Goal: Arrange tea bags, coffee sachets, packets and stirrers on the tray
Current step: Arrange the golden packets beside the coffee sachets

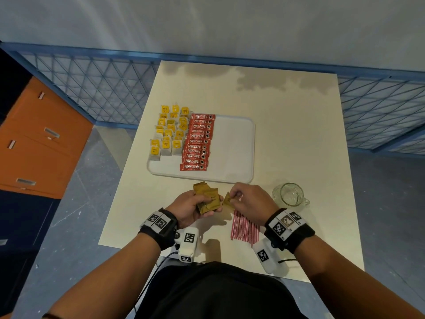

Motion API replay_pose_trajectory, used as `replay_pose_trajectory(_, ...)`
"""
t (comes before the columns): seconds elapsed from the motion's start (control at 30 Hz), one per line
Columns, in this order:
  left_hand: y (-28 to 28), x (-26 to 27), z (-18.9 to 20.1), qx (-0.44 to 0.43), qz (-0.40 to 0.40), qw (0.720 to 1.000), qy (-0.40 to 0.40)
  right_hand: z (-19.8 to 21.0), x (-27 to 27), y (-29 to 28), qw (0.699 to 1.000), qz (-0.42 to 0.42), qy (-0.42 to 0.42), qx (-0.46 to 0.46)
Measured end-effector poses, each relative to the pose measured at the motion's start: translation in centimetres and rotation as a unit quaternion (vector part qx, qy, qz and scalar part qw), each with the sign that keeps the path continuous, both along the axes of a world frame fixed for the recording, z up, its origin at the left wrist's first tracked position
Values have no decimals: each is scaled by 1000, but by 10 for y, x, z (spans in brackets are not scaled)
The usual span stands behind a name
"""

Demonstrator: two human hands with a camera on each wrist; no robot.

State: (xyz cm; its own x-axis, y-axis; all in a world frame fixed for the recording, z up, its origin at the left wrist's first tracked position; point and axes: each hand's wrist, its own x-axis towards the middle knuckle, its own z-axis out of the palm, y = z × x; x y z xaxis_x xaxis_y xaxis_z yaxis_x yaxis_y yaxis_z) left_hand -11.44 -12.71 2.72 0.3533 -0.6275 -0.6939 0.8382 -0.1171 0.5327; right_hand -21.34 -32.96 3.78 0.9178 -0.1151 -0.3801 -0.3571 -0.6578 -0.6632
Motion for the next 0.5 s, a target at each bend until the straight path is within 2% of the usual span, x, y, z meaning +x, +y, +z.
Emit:
replay_pose_trajectory(0.2,-7,5,8,17,14,999,-37,13,6,-4,985,-111,-22,131)
replay_pose_trajectory(0.33,-10,12,14,14,22,998,-58,17,14,-5,968,-147,-21,200)
replay_pose_trajectory(0.5,-14,27,15,25,37,996,-76,18,29,-5,956,-179,-37,230)
